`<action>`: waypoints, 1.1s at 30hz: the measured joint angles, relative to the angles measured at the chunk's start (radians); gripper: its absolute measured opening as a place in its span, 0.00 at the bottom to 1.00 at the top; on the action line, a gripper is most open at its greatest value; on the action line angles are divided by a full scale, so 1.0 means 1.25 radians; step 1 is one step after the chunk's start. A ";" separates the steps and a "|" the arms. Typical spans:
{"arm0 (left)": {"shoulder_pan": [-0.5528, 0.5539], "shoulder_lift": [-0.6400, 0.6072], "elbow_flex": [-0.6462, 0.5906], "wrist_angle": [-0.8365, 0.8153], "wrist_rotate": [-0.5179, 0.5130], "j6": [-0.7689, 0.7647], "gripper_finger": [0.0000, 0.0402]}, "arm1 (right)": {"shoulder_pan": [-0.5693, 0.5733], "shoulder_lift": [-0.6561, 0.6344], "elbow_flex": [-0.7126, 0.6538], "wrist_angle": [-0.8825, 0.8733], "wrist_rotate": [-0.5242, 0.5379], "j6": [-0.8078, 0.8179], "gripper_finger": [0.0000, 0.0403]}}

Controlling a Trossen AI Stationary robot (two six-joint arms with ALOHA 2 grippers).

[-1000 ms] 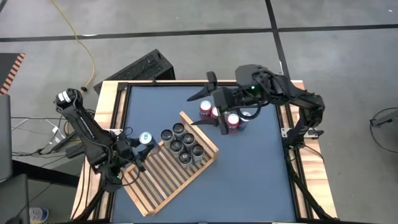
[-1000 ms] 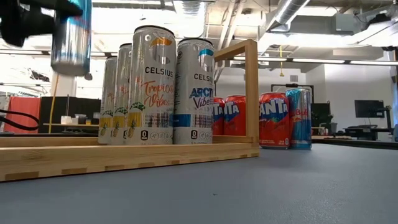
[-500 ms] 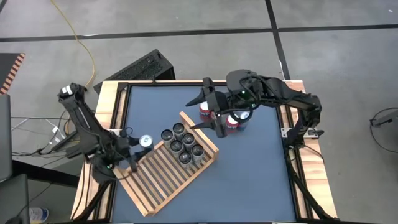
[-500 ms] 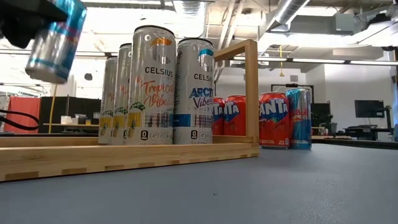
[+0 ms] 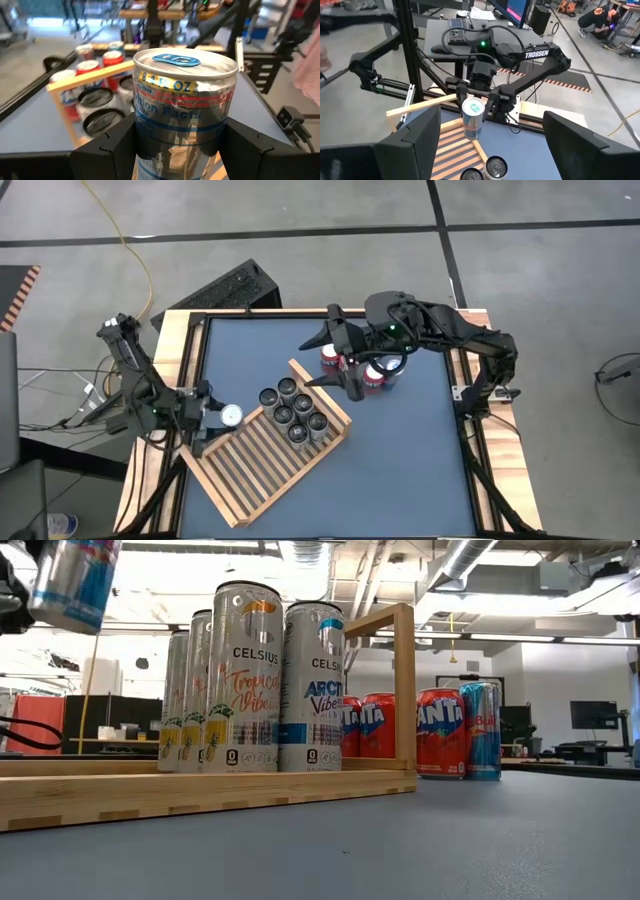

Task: Place canned beverage on shelf
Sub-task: Put the bottom blue soda can on the shelf

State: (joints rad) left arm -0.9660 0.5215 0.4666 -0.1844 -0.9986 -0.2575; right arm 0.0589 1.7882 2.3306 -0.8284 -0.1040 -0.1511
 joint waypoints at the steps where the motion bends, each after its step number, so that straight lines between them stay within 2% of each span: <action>1: 0.014 -0.009 -0.031 0.061 0.018 0.040 0.52 | 0.000 0.000 0.000 0.000 0.000 0.003 0.77; 5: 0.073 -0.036 -0.161 0.331 0.111 0.139 0.52 | 0.000 0.000 0.000 0.000 0.000 0.018 0.77; 9: 0.098 -0.066 -0.234 0.423 0.110 0.158 0.52 | 0.000 0.000 0.000 0.000 0.000 0.025 0.77; 25: 0.201 -0.066 -0.364 0.463 0.177 0.088 0.52 | 0.000 0.000 0.000 -0.002 0.000 0.018 0.77; 30: 0.211 -0.066 -0.365 0.463 0.187 0.111 0.52 | 0.000 0.000 0.000 -0.002 0.000 0.012 0.77; 33: 0.217 -0.067 -0.365 0.472 0.235 0.161 0.52 | 0.000 0.000 0.000 -0.002 0.000 0.007 0.77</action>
State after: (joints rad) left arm -0.6951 0.4376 0.0109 0.4052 -0.7043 -0.0557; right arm 0.0589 1.7882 2.3306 -0.8304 -0.1041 -0.1421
